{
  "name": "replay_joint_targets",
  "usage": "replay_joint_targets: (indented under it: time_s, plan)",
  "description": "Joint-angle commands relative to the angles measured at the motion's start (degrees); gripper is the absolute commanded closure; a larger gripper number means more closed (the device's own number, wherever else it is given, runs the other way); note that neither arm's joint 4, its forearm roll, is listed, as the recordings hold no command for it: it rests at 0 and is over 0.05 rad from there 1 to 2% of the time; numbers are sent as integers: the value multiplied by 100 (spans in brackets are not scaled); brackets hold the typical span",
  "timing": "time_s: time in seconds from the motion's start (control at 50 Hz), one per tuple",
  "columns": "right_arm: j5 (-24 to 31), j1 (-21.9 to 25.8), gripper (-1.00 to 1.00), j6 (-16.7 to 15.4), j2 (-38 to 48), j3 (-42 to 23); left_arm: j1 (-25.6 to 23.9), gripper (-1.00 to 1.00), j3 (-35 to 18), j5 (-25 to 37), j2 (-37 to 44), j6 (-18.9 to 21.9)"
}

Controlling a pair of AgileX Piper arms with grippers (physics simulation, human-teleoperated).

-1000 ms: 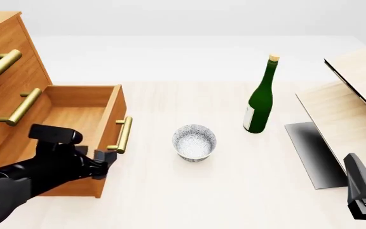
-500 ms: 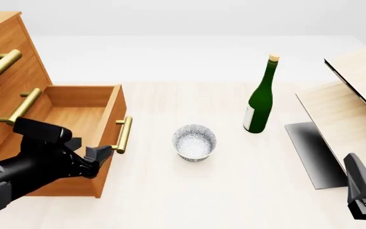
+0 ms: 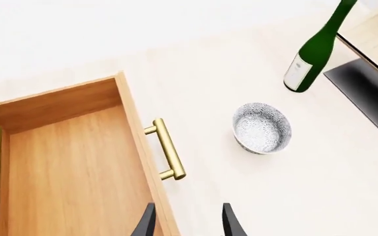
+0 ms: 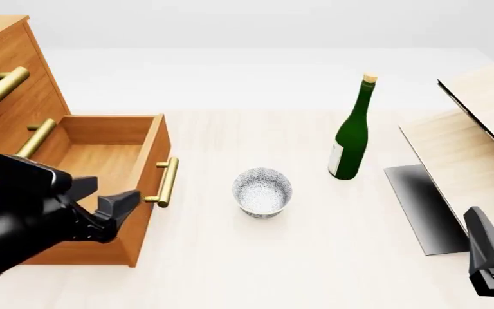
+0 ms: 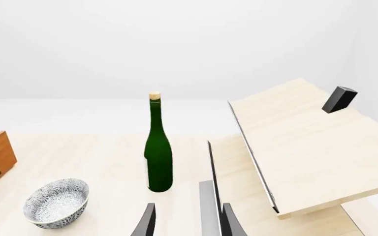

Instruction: Put the bowl in the bottom drawer of the cabinet and close it.

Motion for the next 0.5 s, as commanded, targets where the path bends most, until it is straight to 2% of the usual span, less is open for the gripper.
replay_joint_targets:
  time_s: [0.02, 0.5]
  plan:
    - [0, 1, -100, 0, 0, 0, -107, -100, -29, 151, -406, 16]
    - [0, 1, -100, 0, 0, 0, -445, -100, -397, 21, -372, -87]
